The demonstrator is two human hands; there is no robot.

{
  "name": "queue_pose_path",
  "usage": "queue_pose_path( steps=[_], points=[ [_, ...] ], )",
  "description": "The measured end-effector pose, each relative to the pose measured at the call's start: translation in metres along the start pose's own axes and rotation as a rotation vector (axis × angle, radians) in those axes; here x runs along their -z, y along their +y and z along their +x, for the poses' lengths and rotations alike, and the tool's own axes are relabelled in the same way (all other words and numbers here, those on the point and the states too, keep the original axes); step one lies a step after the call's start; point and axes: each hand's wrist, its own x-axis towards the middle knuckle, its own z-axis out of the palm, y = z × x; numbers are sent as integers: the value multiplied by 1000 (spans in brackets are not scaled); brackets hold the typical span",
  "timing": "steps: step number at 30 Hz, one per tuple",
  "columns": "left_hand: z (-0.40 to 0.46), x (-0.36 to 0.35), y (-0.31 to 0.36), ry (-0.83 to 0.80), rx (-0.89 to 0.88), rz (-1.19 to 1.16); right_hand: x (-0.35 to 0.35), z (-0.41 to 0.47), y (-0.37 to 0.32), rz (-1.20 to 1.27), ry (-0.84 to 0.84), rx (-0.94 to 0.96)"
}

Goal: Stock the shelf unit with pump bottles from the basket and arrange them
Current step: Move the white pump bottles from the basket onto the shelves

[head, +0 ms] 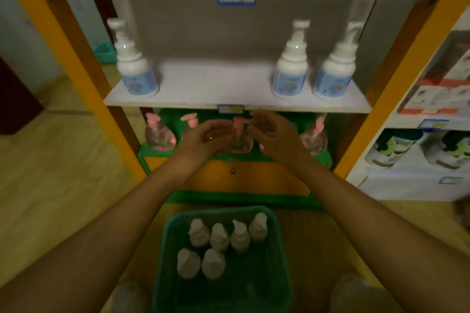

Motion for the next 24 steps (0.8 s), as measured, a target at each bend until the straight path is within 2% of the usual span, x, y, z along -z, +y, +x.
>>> queue_pose_path(
  steps=[2,4,8,11,13,16,18,21,24],
  points=[
    [-11,4,-47,5,104,45,-24,-19,28,-4,-57,-56],
    [-26,11,-98,-47,202,103,-51,-44,57,10,-138,-192],
    [-59,40,-186,-125,310,366,-106,-92,117,-20,-312,-360],
    [-85,58,-231,-219,472,616,-143,-123,152,-125,-454,-452],
    [-98,65,-251,-270,570,684,-164,-139,167,-213,-550,-481],
    [-108,68,-281,-391,616,719,-188,-151,178,-307,-693,-516],
    [-109,67,-299,-383,632,750,-199,-150,180,-293,-741,-542],
    [-105,64,-321,-264,613,792,-208,-147,183,-303,-795,-450],
    [-106,62,-333,-224,595,776,-211,-150,193,-299,-790,-418]
  ],
)
